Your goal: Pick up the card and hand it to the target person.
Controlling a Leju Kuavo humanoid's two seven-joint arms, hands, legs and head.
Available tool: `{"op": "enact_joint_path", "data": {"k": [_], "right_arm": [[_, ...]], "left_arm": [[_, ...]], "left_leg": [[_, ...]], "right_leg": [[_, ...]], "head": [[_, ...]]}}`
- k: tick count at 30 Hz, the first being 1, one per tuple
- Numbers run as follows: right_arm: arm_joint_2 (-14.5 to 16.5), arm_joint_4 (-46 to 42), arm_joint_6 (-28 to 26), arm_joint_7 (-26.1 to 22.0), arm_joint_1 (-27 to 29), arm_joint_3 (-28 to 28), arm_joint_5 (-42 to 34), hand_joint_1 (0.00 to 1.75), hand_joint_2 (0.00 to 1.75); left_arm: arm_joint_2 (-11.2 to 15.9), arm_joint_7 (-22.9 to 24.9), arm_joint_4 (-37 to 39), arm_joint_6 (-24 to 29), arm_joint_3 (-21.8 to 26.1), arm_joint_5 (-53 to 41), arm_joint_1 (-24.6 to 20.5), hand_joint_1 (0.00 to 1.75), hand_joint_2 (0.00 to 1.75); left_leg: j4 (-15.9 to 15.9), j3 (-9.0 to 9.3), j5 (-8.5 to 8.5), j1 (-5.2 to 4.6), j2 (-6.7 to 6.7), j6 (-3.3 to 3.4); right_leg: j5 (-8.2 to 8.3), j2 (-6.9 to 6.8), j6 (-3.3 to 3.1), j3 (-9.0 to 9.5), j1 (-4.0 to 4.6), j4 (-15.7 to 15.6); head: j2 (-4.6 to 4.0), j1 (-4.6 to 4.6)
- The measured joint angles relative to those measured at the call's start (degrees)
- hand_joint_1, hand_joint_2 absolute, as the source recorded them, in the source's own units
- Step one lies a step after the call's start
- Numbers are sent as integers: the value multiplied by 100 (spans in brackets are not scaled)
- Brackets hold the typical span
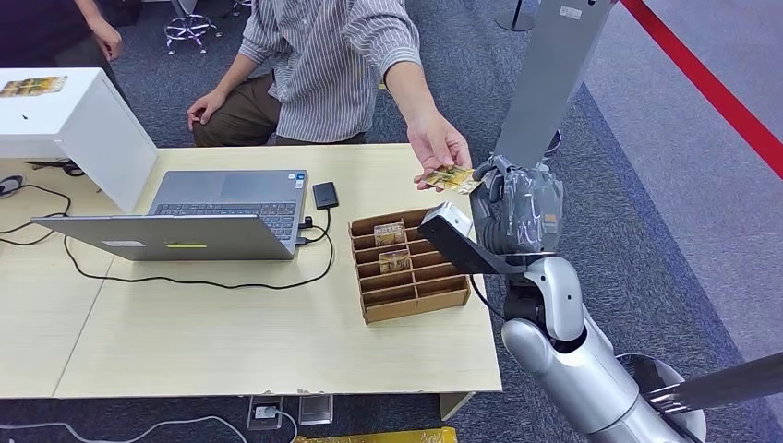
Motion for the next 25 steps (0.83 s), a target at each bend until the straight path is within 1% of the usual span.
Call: {"op": "enact_joint_path", "data": {"k": [2, 6, 11, 14, 16, 19, 21, 24, 25], "right_arm": [[16, 100, -15, 25, -4, -21, 58, 175, 175], [39, 274, -25, 47, -5, -36, 98, 0, 175], [58, 441, -108, 41, -8, -40, 32, 0, 175], [58, 481, -270, -112, 10, -45, -410, 0, 175], [59, 481, -366, -398, 43, -52, -1120, 0, 175], [62, 448, -379, -1044, 169, -75, -2616, 0, 175], [62, 386, -253, -1499, 297, -116, -3746, 0, 175], [49, 259, 143, -1956, 520, -192, -5188, 0, 175], [45, 237, 218, -2015, 559, -204, -5400, 0, 175]], "left_arm": [[-4, 1, 1, -13, 0, 4, -2, 0, 0], [-10, 1, 1, -48, 0, 14, -2, 0, 0], [-12, -65, 0, -116, 0, 33, -1, 0, 0], [-15, -61, 1, -113, 0, 81, -1, 0, 0], [-15, -34, 1, -92, 0, 106, 0, 0, 0], [-15, 15, 2, -45, 1, 134, 1, 0, 0], [-15, 51, 2, -17, 2, 156, 2, 0, 0], [-14, 87, 2, 11, 12, 193, 4, 0, 0], [-14, 92, 1, 15, 15, 198, 4, 0, 0]], "left_leg": [[0, 0, 0, 0, 0, 0], [0, -1, 0, 0, 0, 0], [0, 0, 0, 0, 0, 0], [0, 0, 0, 0, 0, 0], [0, 0, 0, 0, 0, 0], [0, 0, 0, 0, 0, 0], [0, 0, 0, 0, 0, 0], [0, 0, 0, 0, 0, 0], [0, 0, 0, 0, 0, 0]], "right_leg": [[0, 0, 0, 0, 0, 0], [0, 0, 0, 0, 0, 0], [0, -1, 0, -1, 0, 0], [0, 0, 0, -2, 0, 0], [0, 0, 0, -2, 0, 0], [0, 0, 0, -2, 0, 0], [0, 0, 0, -2, 0, 0], [0, 0, 0, -3, 0, -1], [0, 0, 0, -3, 0, -1]], "head": [[-1, -2], [-2, 7], [-2, 4], [-1, 0], [-2, -1], [-1, 0], [0, 2], [-1, 5], [-2, 6]]}}
